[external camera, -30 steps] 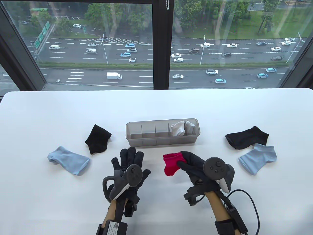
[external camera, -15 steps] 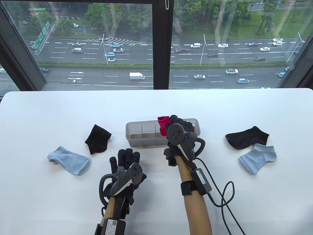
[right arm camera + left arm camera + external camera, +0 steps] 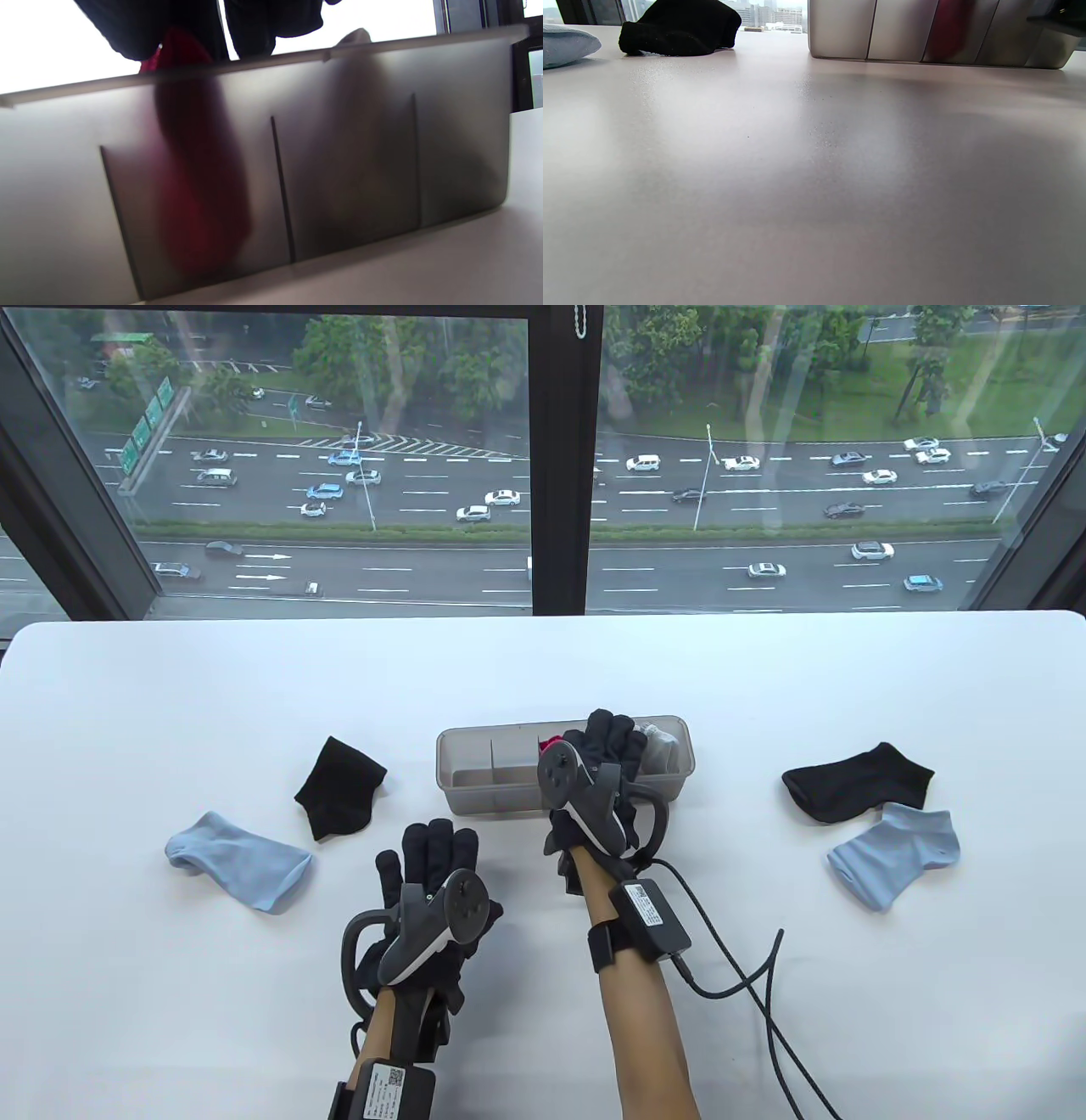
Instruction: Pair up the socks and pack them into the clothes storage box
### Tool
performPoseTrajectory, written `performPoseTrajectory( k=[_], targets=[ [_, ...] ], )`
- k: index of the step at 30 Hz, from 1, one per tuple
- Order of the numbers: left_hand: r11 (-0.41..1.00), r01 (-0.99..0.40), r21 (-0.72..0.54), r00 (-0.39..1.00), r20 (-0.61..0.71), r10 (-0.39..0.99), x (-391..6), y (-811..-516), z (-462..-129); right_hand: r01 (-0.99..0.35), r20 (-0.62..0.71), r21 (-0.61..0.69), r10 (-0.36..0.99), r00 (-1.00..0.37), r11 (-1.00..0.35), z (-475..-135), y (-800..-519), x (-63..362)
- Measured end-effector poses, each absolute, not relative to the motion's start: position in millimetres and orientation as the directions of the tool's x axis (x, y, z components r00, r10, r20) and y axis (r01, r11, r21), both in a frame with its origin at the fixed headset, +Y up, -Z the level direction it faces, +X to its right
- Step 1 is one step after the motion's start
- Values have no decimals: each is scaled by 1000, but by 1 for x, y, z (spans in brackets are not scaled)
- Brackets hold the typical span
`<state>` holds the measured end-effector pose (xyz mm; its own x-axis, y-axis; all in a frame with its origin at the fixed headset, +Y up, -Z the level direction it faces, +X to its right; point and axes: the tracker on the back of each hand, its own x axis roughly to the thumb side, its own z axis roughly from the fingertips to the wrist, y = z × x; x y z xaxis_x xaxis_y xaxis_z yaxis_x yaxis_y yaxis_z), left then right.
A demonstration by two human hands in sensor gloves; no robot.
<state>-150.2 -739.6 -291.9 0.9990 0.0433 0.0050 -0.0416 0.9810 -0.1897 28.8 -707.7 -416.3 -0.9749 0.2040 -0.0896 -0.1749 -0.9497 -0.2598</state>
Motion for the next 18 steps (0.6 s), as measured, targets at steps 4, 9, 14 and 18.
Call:
performPoseTrajectory(
  k=[4, 9, 14, 18],
  targets=[
    [983, -41, -180, 999, 7, 43, -150, -740, -292, -263, -55, -284, 290, -955, -922, -395, -689, 50],
    [985, -36, -168, 999, 8, 38, -149, -739, -291, -264, -148, -314, 321, -935, -912, -371, -671, 112],
    [986, -22, -166, 999, 19, 26, -146, -740, -291, -244, -346, -247, 321, -882, -938, -356, -679, 191],
    [985, -4, -174, 1000, 8, 5, -142, -742, -293, -252, -517, -153, 295, -803, -956, -346, -711, 257]
  ],
)
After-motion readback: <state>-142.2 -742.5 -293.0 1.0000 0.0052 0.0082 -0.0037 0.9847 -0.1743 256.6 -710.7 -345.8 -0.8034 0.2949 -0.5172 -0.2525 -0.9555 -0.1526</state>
